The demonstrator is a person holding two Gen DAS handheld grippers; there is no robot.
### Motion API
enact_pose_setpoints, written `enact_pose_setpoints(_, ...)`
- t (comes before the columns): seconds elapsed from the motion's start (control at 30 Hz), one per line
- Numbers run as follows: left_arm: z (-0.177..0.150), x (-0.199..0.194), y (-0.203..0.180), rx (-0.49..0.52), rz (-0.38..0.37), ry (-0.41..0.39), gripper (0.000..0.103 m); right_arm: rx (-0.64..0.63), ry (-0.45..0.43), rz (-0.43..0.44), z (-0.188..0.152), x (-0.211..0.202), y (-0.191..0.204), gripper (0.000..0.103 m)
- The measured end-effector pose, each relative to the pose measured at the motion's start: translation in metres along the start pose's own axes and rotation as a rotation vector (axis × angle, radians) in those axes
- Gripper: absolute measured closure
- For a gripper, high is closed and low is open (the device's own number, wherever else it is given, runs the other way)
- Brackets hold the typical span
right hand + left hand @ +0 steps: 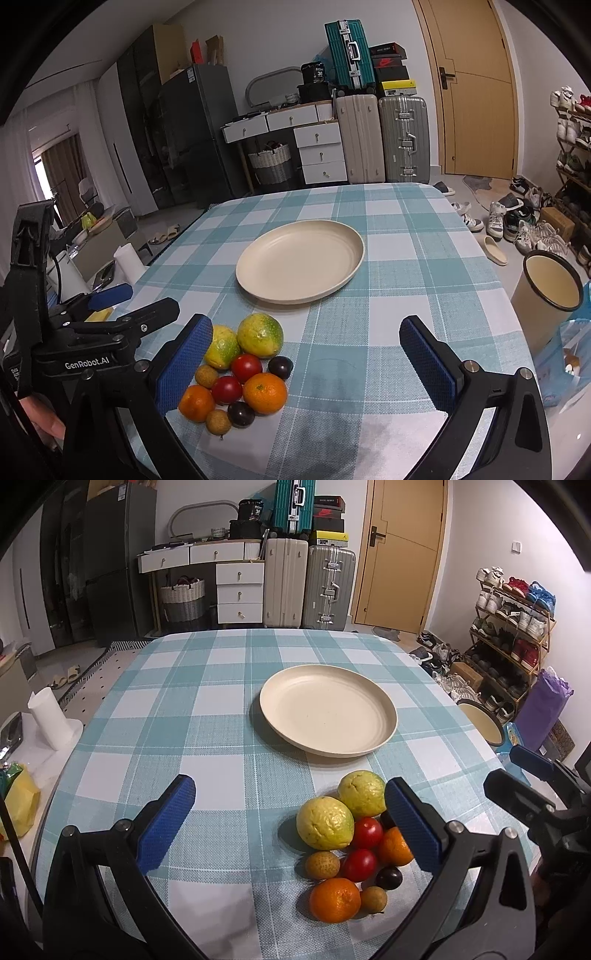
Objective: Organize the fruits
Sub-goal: 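Move both tools toward the fruit cluster beside the cream plate, then grasp the large yellow lemon with the left tool while the right tool grasps a green citrus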
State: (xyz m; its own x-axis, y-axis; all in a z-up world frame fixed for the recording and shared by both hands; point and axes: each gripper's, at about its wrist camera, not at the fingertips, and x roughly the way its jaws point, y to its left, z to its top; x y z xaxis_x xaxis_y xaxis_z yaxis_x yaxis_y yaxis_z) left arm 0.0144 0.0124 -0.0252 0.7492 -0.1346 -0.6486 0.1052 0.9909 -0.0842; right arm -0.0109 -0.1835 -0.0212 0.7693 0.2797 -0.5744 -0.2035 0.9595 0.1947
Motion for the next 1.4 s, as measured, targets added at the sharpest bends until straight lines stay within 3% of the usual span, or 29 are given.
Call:
enact_pose_setpoints(0.5, -0.008, 0.026, 0.003, 0.006, -0.039, 0.064, 0.001, 0.009, 0.013, 0.001, -0.003, 0.012, -0.008, 0.0)
enact_pose_setpoints(0.97, -0.018, 0.085, 0.021, -0.067, -0.185, 0.213, 0.001, 0.024, 0.059, -0.012, -0.003, 0.036, -0.021, 0.0)
enact_pose_setpoints(1.13, -0.016, 0.098, 0.026, -0.085, -0.224, 0.238, 0.007, 0.031, 0.082, -0.002, -0.005, 0.044, -0.024, 0.0)
enact_pose_setpoints(1.4, -0.018, 0.107, 0.035, -0.143, -0.348, 0.284, 0.033, 0.054, 0.11, 0.019, -0.005, 0.054, -0.027, 0.0)
